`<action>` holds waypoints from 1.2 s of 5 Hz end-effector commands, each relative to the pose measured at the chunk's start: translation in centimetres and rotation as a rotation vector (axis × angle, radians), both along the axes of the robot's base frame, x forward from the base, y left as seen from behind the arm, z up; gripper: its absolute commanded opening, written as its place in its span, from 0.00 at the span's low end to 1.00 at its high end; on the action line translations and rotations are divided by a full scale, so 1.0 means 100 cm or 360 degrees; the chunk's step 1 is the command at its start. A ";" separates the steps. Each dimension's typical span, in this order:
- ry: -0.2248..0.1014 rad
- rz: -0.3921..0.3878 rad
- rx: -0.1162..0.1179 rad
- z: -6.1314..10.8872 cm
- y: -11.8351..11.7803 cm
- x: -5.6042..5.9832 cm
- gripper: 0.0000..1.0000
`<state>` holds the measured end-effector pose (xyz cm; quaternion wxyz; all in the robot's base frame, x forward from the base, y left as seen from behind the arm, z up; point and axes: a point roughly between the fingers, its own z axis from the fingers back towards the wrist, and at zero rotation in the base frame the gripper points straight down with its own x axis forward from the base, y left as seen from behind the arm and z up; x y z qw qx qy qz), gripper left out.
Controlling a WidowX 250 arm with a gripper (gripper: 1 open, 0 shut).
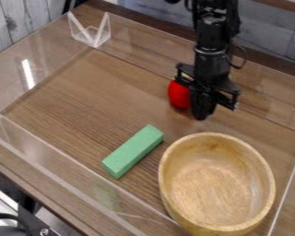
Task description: Move the red fruit to the left
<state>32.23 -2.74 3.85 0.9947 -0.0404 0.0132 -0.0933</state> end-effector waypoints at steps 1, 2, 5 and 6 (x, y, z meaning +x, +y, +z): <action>-0.0120 0.0041 -0.0008 0.015 0.008 0.020 0.00; -0.0112 0.0087 -0.0010 0.009 0.017 0.028 0.00; -0.0109 -0.0016 -0.0036 -0.005 0.008 0.031 0.00; -0.0110 -0.0030 -0.0037 -0.007 0.009 0.030 0.00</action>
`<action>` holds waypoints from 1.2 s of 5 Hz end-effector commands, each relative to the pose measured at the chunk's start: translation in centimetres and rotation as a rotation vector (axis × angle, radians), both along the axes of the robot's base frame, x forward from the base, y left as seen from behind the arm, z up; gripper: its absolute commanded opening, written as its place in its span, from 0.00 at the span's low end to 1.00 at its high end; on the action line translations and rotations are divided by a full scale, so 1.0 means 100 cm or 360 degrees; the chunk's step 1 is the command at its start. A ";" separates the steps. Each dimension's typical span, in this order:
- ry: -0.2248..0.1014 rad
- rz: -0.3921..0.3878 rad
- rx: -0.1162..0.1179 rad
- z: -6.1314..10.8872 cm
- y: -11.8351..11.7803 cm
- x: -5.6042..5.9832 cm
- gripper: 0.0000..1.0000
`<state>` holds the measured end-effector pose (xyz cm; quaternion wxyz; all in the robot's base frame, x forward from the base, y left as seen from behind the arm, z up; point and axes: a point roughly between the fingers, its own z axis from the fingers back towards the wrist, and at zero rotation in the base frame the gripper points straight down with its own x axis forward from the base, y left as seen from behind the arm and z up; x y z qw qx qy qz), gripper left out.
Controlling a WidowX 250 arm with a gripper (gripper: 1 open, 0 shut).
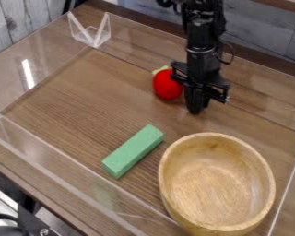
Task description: Move the red fruit to the left
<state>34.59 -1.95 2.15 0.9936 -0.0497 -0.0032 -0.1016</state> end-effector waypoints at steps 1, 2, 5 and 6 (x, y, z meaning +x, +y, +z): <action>-0.0106 -0.0052 -0.0019 0.041 0.006 0.010 0.00; -0.0164 -0.0076 -0.0030 0.065 0.012 0.010 0.00; -0.0312 0.0014 -0.0006 0.122 0.065 -0.005 0.00; -0.0265 -0.0029 -0.0004 0.099 0.069 -0.008 1.00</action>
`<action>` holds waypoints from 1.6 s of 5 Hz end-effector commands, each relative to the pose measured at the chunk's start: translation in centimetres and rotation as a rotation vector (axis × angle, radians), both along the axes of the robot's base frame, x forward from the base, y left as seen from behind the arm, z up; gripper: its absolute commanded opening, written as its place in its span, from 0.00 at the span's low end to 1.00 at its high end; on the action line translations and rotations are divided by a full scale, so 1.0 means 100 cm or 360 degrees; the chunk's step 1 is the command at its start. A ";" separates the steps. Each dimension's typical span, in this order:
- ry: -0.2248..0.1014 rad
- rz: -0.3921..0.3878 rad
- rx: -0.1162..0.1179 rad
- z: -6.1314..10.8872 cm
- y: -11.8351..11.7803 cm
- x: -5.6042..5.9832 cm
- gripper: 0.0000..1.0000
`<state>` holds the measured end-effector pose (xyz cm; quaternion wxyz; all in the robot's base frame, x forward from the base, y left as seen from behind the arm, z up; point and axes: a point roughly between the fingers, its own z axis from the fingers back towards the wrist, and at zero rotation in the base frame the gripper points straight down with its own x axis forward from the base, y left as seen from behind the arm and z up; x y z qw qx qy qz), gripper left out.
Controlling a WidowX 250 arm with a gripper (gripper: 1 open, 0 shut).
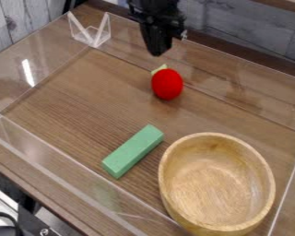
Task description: Move the red fruit to the left
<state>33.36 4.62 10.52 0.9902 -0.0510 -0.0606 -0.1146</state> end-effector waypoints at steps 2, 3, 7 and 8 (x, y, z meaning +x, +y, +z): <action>-0.0019 -0.0168 0.0026 -0.013 0.001 0.003 0.00; -0.0024 -0.0140 0.0030 -0.012 -0.005 0.011 0.00; -0.0082 -0.0098 0.0014 0.013 0.000 0.006 1.00; -0.0039 -0.0087 0.0015 -0.003 0.006 0.005 0.00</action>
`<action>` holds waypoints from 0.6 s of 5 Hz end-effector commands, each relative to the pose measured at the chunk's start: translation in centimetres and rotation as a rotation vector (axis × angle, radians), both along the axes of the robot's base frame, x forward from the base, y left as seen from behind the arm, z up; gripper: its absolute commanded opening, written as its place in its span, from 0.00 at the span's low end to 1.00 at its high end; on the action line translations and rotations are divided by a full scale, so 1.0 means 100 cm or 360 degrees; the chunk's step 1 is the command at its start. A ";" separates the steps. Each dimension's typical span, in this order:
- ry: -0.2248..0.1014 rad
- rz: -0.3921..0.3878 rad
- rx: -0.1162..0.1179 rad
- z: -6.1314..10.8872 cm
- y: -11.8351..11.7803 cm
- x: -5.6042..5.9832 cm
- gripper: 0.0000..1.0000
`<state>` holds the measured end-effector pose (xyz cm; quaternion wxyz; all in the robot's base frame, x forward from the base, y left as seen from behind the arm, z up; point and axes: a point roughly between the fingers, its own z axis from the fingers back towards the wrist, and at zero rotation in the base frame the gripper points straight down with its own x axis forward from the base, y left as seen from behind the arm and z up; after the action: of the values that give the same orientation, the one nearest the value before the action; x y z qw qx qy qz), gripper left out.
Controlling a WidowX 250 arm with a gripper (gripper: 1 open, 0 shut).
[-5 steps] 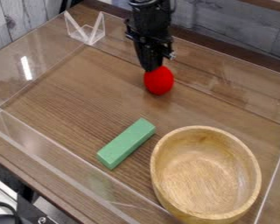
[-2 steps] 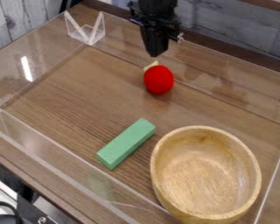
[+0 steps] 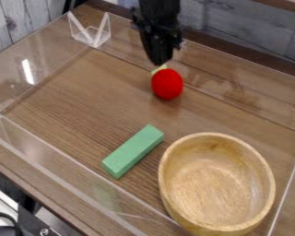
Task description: Move the red fruit to the left
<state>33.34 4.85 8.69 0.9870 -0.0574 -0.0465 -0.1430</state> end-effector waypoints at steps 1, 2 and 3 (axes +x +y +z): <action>-0.0068 -0.0004 0.0027 0.008 -0.006 0.008 0.00; -0.0099 0.0019 0.0021 0.018 -0.010 0.009 0.00; -0.0141 0.0056 0.0014 0.036 -0.011 0.007 0.00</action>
<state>33.27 3.67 9.83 0.9891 -0.0576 -0.0523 -0.1250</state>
